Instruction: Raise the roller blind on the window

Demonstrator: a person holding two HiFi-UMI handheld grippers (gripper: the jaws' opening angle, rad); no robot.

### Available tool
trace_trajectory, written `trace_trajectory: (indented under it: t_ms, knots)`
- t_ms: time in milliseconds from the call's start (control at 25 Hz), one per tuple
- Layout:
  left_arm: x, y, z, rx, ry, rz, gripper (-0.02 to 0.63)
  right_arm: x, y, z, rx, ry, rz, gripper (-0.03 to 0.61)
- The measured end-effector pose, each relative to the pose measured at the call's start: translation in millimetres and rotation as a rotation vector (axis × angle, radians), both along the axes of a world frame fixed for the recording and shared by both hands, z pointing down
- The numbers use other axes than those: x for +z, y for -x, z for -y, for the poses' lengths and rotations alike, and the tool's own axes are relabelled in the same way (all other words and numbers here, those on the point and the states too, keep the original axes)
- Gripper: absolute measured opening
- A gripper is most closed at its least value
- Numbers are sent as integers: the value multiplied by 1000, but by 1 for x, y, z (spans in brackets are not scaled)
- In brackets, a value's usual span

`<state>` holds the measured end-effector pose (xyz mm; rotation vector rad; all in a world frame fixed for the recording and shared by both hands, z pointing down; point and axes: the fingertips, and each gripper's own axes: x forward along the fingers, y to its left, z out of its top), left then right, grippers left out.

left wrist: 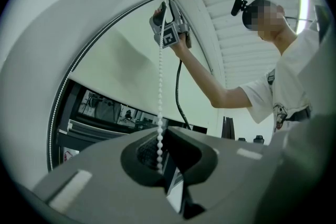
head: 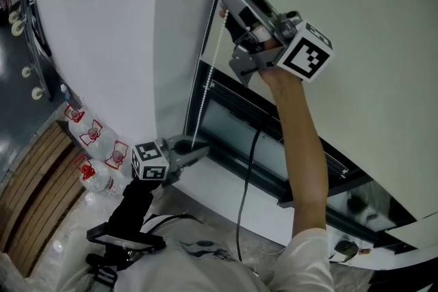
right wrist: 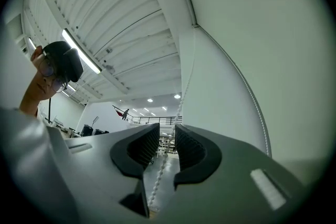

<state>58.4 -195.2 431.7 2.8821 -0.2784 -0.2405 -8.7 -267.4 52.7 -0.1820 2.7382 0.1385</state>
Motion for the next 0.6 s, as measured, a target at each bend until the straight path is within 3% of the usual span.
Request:
trace_trajectory:
  t_ms: [200, 320, 600]
  knots:
    - [0, -3, -2, 8, 0, 2, -2, 8, -6, 12, -1, 59, 25, 78]
    - [0, -2, -2, 9, 0, 1, -2, 9, -6, 12, 0, 63, 26, 36]
    - [3, -2, -2, 4, 9, 4, -2, 11, 2, 9, -31, 94, -18, 15]
